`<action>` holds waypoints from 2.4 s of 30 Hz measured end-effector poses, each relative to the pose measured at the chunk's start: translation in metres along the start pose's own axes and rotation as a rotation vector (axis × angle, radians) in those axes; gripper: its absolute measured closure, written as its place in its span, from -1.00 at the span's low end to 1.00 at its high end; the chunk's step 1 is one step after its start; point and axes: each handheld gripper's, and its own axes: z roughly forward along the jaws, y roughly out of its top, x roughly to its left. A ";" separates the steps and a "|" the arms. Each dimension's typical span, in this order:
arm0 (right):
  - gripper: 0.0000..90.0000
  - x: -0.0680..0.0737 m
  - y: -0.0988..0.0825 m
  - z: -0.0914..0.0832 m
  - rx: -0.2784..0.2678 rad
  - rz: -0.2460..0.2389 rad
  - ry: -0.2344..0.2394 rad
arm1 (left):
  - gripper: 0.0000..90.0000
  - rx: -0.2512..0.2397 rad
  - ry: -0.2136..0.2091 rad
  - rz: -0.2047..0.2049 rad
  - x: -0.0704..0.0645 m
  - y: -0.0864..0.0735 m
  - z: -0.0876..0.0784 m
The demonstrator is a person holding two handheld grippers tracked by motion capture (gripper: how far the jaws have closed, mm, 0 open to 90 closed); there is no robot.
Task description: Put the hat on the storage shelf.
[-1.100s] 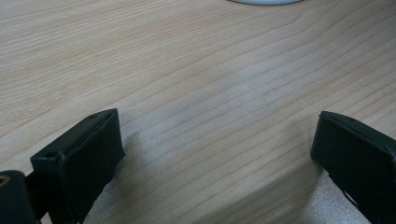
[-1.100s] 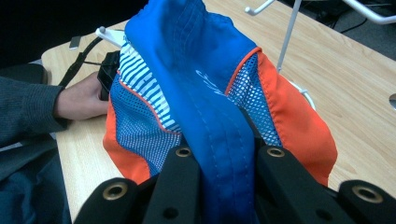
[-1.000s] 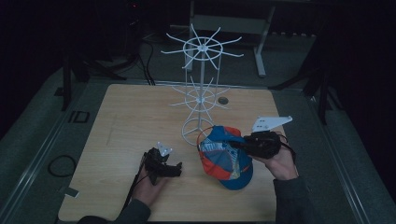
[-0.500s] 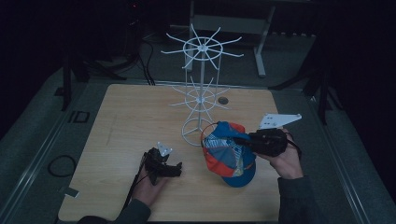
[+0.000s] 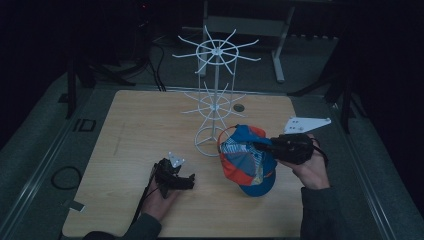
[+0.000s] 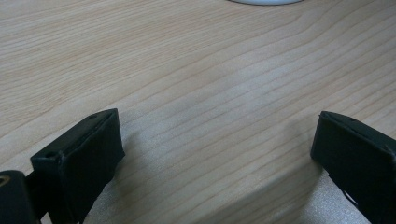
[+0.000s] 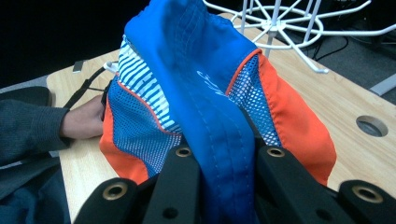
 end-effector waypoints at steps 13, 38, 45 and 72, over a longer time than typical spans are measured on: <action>0.85 0.000 0.006 -0.011 -0.017 -0.011 -0.010 | -0.94 0.001 0.000 0.002 0.000 0.000 0.000; 0.85 -0.004 0.012 -0.027 -0.037 -0.018 -0.039 | -0.94 0.001 0.000 0.002 0.000 0.000 0.000; 0.85 -0.005 0.016 -0.029 -0.037 -0.023 -0.043 | -0.94 0.000 0.000 0.000 0.000 0.000 0.000; 0.86 -0.012 0.029 -0.041 -0.046 -0.031 -0.074 | -0.94 0.000 0.000 0.000 0.000 0.000 0.000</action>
